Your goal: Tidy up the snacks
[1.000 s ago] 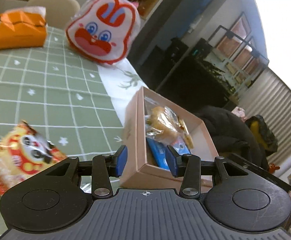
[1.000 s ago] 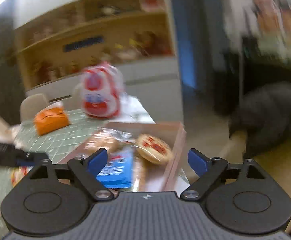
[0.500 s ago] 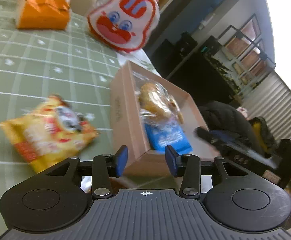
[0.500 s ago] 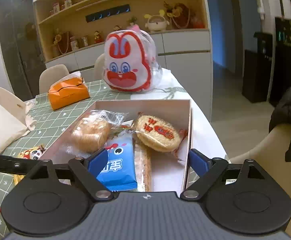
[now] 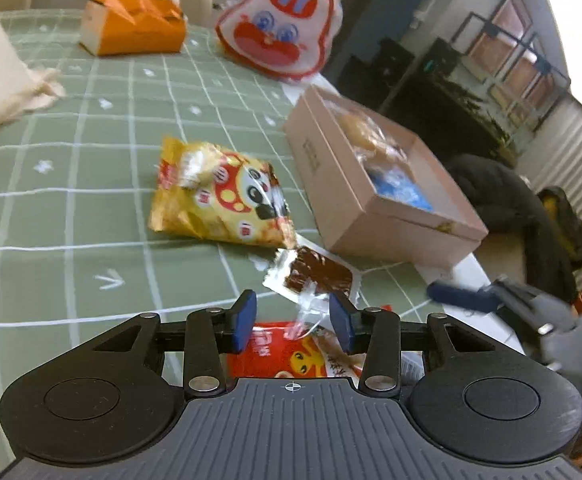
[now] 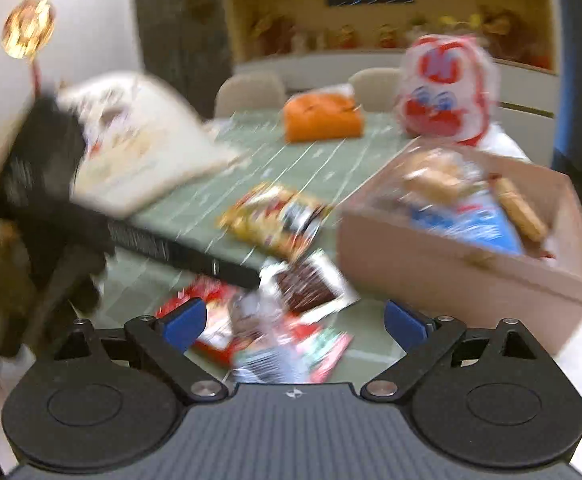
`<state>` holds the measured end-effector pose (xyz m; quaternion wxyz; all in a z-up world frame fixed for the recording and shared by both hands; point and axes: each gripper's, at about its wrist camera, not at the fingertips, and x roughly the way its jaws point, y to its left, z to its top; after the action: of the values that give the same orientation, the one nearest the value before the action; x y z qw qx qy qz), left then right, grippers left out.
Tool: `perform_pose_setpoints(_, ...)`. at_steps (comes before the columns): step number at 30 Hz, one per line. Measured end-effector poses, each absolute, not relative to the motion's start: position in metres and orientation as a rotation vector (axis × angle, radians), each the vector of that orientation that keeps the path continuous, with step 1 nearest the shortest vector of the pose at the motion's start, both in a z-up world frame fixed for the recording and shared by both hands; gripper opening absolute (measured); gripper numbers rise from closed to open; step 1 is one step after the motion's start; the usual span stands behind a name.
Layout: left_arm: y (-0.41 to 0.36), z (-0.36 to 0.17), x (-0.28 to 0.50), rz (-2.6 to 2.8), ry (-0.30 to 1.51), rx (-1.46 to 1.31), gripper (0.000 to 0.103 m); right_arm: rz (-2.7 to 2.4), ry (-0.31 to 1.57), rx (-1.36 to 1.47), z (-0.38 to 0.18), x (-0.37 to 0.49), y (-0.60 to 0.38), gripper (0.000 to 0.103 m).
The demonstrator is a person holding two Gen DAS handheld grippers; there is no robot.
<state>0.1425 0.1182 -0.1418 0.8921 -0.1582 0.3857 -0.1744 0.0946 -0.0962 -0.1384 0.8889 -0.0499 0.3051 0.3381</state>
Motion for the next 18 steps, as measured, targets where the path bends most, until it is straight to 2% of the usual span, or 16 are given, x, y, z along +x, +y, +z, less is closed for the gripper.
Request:
perform_pose_setpoints(8,0.121,-0.15,0.14,-0.371,0.802,-0.28,0.045,0.585,0.666,-0.162,-0.154,0.1,-0.068,0.088)
perform_pose_setpoints(18,0.083,-0.144,0.1,-0.584,0.827,-0.068,0.045,0.395,0.761,-0.005,-0.161,0.101,-0.134,0.087)
